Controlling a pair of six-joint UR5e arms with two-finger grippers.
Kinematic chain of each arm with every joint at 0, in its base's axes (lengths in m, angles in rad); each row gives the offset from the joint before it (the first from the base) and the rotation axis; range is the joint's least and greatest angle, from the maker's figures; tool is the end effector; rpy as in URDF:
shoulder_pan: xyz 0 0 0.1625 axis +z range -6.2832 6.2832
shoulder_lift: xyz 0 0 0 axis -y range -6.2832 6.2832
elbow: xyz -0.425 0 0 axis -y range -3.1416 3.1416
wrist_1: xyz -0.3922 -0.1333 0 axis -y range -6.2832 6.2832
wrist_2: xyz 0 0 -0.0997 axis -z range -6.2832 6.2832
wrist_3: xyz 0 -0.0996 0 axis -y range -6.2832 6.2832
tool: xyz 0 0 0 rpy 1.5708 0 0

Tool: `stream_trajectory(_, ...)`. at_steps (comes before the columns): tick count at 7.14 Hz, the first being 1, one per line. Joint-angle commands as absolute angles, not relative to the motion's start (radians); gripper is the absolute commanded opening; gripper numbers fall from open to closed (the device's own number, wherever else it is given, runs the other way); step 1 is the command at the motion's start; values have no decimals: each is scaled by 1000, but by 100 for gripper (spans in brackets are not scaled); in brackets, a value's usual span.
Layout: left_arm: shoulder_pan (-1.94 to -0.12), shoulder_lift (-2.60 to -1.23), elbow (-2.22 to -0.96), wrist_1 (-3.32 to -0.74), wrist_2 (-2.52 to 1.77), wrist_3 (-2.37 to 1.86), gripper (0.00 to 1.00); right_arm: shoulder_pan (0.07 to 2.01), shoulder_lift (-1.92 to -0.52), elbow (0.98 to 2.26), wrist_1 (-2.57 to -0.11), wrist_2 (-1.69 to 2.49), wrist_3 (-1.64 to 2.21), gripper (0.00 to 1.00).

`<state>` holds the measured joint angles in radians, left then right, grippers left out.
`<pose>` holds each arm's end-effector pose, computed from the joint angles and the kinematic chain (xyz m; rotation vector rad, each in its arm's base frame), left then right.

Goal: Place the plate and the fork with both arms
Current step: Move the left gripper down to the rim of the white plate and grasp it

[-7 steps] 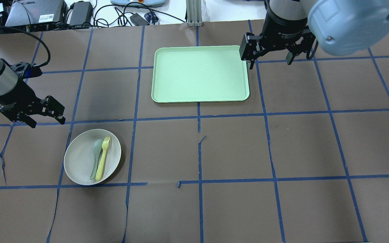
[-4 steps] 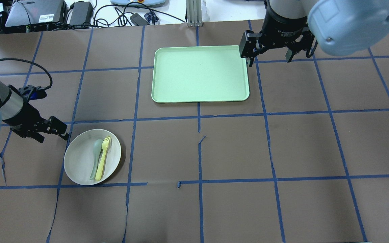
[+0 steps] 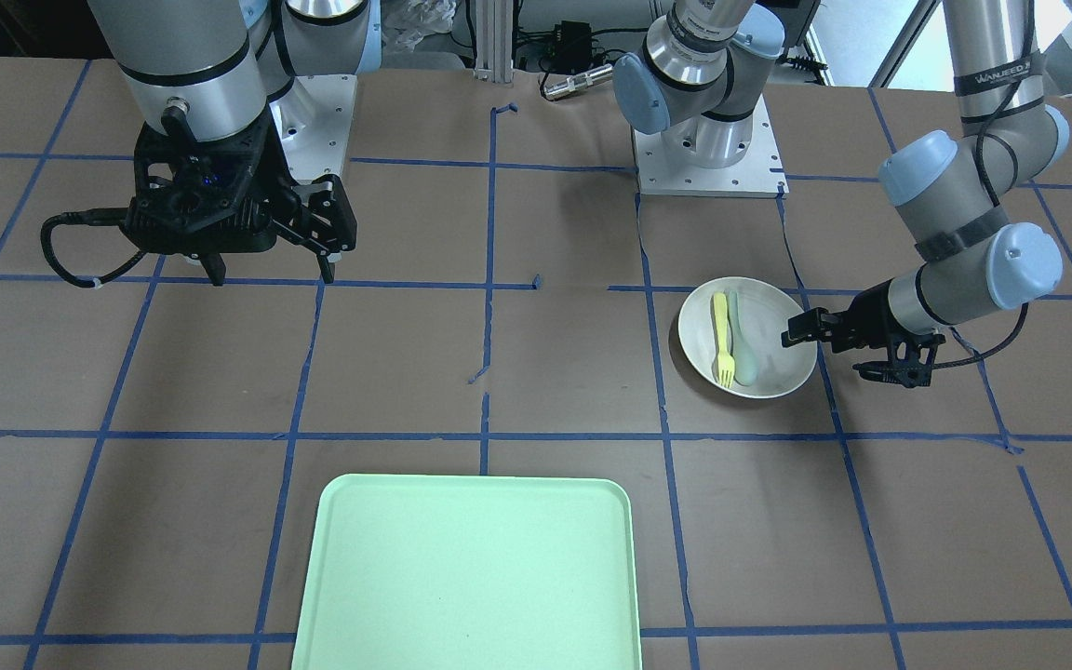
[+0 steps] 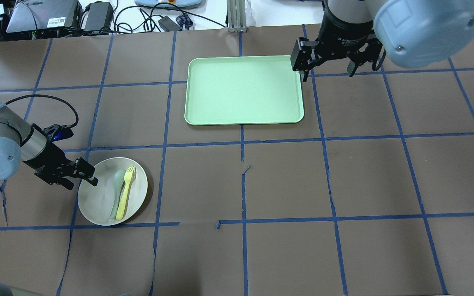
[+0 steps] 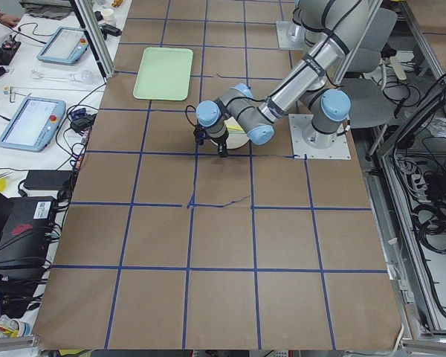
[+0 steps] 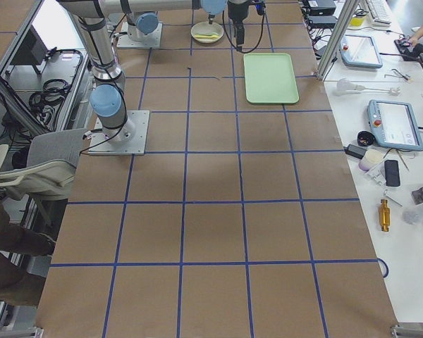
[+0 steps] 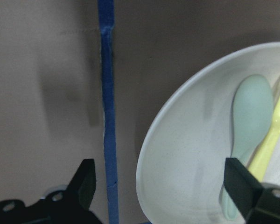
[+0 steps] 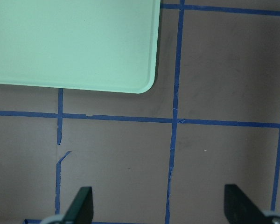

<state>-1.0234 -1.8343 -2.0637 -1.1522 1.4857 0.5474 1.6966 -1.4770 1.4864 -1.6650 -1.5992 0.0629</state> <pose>0.1169 -0.4641 0.1770 0.0209 -2.8726 -0.3546 0.1972 -0.5191 0.4912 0.0962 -3.1169 0.1359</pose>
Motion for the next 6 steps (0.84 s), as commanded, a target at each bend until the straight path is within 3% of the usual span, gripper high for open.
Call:
stream_trajectory(1,-1023,-1862,-2065,-1161,1485,552,67,1697,-1476,1486,-1666,-1598,63,100)
stream_trajectory(2,-1023,-1864,-2063,-1161,1489,557,49,1697,-1476,1486,-1666,-1601,61,100)
stream_trajectory(4,-1026,-1876,-2056,-1161,1491,548,0,1697,-1477,1486,-1666,-1604,61,100)
stream_trajectory(6,-1026,-1873,-2025,-1227,1480,537,0,1697,-1477,1488,-1664,-1603,63,100)
